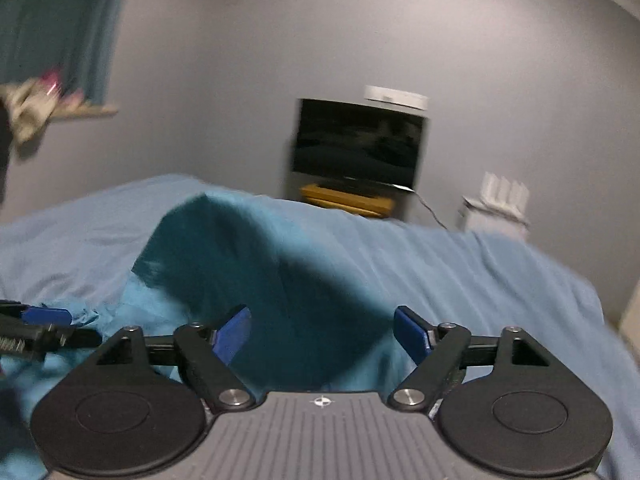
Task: Fold large clothes
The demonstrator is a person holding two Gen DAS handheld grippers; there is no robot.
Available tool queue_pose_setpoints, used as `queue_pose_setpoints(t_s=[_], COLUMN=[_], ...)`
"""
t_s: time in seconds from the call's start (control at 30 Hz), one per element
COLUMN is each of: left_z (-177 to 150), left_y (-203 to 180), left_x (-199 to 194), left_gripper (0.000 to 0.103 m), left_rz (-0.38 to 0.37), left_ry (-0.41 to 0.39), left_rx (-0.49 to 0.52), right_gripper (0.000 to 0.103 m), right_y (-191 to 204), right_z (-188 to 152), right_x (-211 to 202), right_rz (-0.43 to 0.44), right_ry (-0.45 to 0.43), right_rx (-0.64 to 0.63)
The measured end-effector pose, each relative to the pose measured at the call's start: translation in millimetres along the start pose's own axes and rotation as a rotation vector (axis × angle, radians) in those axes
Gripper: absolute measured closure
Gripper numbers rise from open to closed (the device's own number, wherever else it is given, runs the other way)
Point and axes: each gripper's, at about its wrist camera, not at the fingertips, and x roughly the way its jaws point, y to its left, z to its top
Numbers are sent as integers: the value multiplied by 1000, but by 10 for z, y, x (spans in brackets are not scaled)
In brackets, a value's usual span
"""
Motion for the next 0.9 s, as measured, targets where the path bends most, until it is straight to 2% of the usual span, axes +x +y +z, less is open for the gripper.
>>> queue_pose_setpoints(t_s=[0.1,0.13,0.17,0.2,0.23,0.27,0.3,0.37,0.57,0.77,0.87,0.9], left_z=[5,4,4,1,6,9,25,68,182,292,349,367], left_y=[18,35,55,77,99,115,134,156,27,-73,-218,-288], left_x=[42,56,68,63,72,80,97,95,-42,-344,-550,-615], left_gripper=[15,15,15,15,15,15,15,15,15,15,15,11], left_rz=[-9,-11,-11,-12,-14,-16,-22,-33,-21,-111,-138,-146], left_ry=[14,19,22,24,26,27,28,29,-46,-143,-223,-249], left_rx=[-5,-9,-14,-19,-24,-29,-35,-42,53,-15,-9,4], right_gripper=[14,14,20,27,48,74,81,90,97,98,100,100], right_y=[37,56,63,90,116,138,139,91,34,-72,-30,-31], right_z=[263,306,330,376,370,366,355,282,-62,-723,-1002,-1060], right_x=[319,419,521,680,742,752,748,650,83,-539,-725,-784], right_rz=[45,68,90,106,119,118,123,161,187,199,207,208], right_ry=[55,92,134,166,186,195,200,188,89,56,58,61], right_rx=[-94,-116,-137,-157,-177,-195,-202,-166,-156,-100,-142,-151])
